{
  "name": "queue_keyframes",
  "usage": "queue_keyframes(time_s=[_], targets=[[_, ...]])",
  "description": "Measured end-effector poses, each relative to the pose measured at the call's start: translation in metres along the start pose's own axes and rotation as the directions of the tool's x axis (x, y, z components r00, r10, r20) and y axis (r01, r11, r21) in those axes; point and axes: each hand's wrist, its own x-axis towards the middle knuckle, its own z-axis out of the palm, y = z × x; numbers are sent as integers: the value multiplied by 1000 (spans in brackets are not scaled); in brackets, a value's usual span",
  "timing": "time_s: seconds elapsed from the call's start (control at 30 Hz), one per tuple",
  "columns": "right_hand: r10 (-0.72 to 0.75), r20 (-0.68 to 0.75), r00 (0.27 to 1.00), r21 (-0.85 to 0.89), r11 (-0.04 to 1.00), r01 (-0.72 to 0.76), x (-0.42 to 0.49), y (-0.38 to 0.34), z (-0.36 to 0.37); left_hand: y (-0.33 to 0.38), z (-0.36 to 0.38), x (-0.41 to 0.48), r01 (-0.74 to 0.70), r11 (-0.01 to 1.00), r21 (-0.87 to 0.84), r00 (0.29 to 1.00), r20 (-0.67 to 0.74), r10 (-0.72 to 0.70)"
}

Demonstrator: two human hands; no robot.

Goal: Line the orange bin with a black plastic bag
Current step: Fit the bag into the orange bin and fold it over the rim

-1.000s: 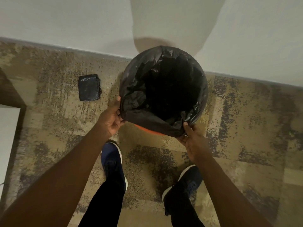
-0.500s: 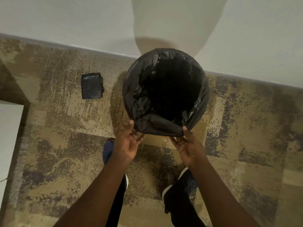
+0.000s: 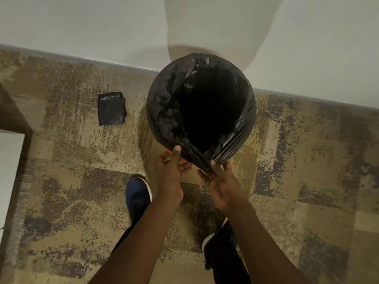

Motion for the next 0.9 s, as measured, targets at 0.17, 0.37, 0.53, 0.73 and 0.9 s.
queue_keyframes(time_s=[0.17,0.37,0.53,0.73,0.9], targets=[[-4,7,1000,-7,1000,4,0,4,-1,1,14,-15,15,997,70,995,-102,-8],[-15,8,1000,-110,994,16,0,6,-1,-5,20,-18,91,993,81,991,-107,-83],[1,30,1000,-113,994,2,4,8,-4,-12,14,-6,139,990,18,983,-127,-136],[53,62,997,-75,996,-48,11,11,-4,-10,-6,1,184,954,-237,983,18,-185],[58,97,994,-83,995,-50,16,11,-6,-5,-16,15,170,934,-315,981,140,-132]])
